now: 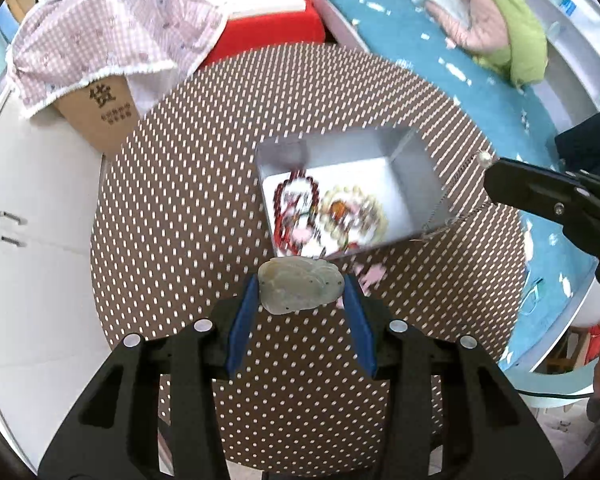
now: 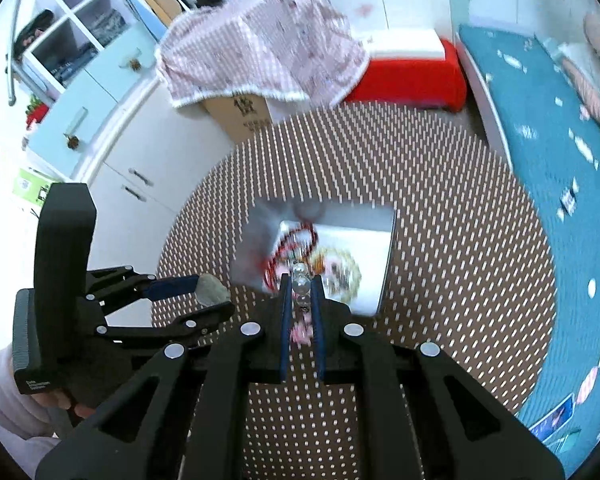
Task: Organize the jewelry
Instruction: 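Carry the jade pendant into the tray with the left tool while the right tool carries its charm there, then return both tools to the pink charms and close the left tool on one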
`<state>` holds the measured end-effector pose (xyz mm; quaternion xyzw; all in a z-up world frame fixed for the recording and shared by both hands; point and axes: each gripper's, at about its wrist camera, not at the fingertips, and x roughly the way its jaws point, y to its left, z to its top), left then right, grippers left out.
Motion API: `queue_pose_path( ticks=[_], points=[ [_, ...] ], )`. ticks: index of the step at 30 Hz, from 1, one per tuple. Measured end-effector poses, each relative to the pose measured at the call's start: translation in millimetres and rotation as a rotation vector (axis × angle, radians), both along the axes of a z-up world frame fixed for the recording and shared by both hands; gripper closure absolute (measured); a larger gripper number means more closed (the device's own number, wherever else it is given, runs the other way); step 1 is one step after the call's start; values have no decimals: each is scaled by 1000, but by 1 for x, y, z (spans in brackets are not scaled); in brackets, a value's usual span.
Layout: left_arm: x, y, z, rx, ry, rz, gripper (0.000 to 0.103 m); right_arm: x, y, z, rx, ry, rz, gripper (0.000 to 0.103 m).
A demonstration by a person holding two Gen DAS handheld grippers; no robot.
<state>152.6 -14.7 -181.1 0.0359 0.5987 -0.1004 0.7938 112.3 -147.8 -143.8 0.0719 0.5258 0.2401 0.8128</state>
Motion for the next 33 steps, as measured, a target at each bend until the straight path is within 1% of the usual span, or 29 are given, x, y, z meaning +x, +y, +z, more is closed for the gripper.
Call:
queue_pose_path(
  ticks=[4,6,9,12,14,16,19,23,24,26,27,28,30,33],
  points=[
    [3,-2,17,-26,-39,0,60,8,-1,23,16,-56,11,95],
    [1,-4,20,-42,-51,1,60,12,0,30,22,-79,19,95],
    [5,-4,25,-84,-60,-2,60,15,2,29,14,-84,23,95],
    [10,-9,17,-100,-50,-5,60,20,6,14,4,-53,32,95],
    [16,-12,8,-110,-32,-8,60,24,7,1,0,-24,29,94],
    [23,-14,-6,-123,-6,-11,60,28,10,-17,-4,25,29,94],
    [29,-20,-27,-103,26,-16,59,31,12,-36,-22,70,28,94],
    [31,-22,-47,-109,60,-19,59,35,11,-57,-32,128,10,94],
    [32,-23,-51,-104,67,-20,59,36,11,-59,-39,134,4,91],
    [33,-25,-56,-98,78,-26,59,36,9,-63,-43,150,-1,91],
    [33,-25,-57,-99,79,-27,59,35,8,-64,-46,154,-6,89],
    [34,-26,-58,-97,81,-28,58,34,6,-65,-48,156,-11,85],
    [36,-27,-59,-96,82,-29,58,34,3,-64,-50,154,-24,71],
    [36,-27,-59,-87,81,-31,58,32,-1,-63,-57,152,-36,68]
  ],
)
